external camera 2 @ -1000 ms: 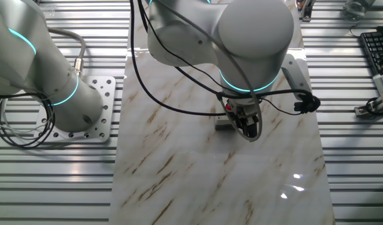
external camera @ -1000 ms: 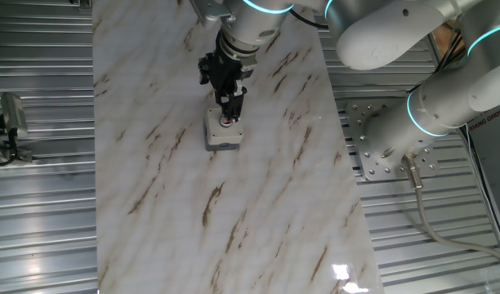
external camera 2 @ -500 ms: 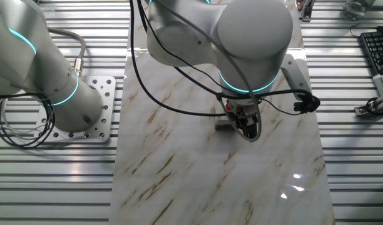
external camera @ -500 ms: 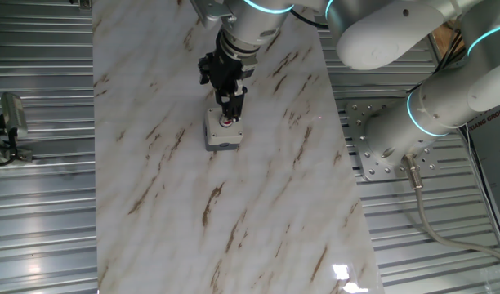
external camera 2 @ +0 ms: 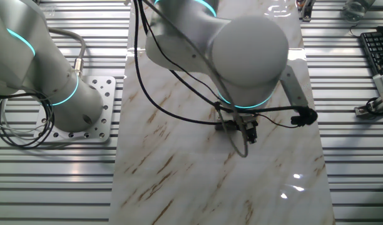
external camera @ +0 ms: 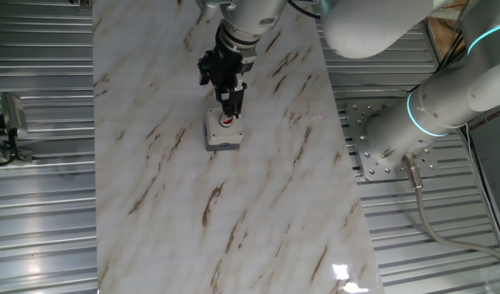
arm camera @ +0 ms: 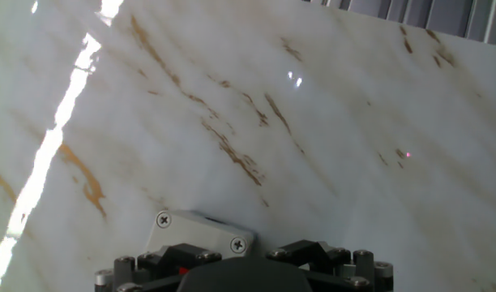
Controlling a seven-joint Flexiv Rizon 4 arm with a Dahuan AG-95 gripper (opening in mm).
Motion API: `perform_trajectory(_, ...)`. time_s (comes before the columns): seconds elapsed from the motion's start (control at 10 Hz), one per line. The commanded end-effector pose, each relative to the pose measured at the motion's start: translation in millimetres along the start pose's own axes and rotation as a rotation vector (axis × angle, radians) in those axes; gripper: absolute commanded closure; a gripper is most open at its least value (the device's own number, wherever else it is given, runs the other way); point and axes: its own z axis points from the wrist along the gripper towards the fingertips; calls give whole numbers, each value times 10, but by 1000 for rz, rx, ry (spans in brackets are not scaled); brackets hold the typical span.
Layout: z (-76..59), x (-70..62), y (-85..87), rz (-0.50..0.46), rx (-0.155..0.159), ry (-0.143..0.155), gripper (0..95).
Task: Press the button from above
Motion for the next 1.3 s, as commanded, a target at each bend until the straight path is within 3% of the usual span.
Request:
perform_trajectory(0.1, -9, 6, 0, -39, 89, 53, 0)
perform_trajectory(0.7, -9, 6, 0, -30, 119, 66, 0)
perform_trajectory(1.3, -9, 6, 0, -37, 120, 67, 0)
